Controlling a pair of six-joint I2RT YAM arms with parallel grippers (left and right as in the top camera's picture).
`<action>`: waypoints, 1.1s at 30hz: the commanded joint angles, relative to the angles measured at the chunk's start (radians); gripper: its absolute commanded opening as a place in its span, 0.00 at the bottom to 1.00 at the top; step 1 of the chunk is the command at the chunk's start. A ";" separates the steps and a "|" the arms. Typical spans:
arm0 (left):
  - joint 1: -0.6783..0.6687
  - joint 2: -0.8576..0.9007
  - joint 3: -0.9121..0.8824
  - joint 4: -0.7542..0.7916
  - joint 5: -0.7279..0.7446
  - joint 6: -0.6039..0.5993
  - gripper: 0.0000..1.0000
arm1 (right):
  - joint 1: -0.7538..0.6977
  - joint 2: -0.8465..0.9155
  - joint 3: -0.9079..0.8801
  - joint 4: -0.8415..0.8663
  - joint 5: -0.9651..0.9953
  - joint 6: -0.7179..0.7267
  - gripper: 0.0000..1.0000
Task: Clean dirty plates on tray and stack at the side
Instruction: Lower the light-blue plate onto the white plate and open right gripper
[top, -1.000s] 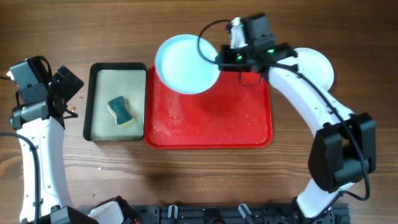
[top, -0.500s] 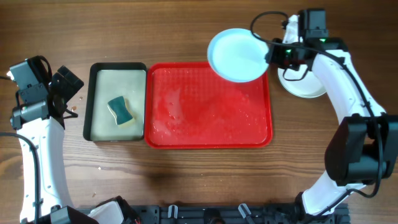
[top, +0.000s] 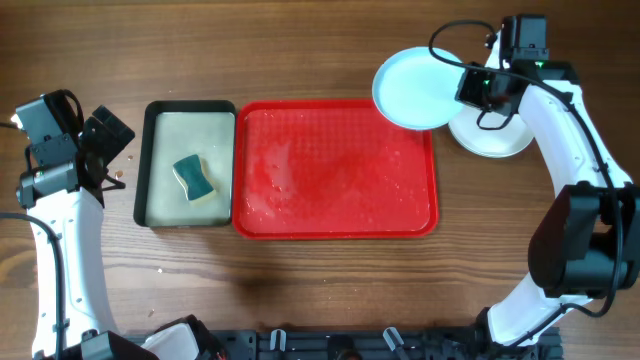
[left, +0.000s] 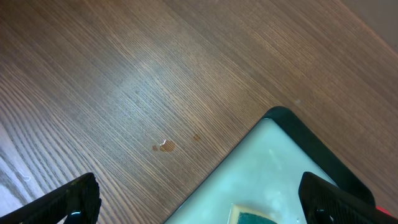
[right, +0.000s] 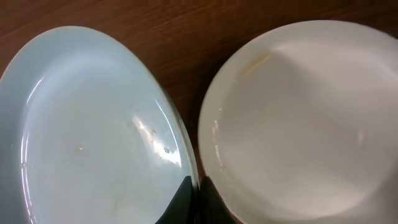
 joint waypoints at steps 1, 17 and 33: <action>0.005 -0.018 0.014 0.003 0.005 -0.010 1.00 | -0.003 -0.030 0.005 0.007 0.161 -0.011 0.04; 0.005 -0.018 0.014 0.003 0.005 -0.010 1.00 | -0.295 0.018 0.005 0.010 0.026 0.125 0.04; 0.005 -0.018 0.014 0.003 0.005 -0.010 1.00 | -0.332 0.019 -0.144 0.054 0.041 0.119 0.04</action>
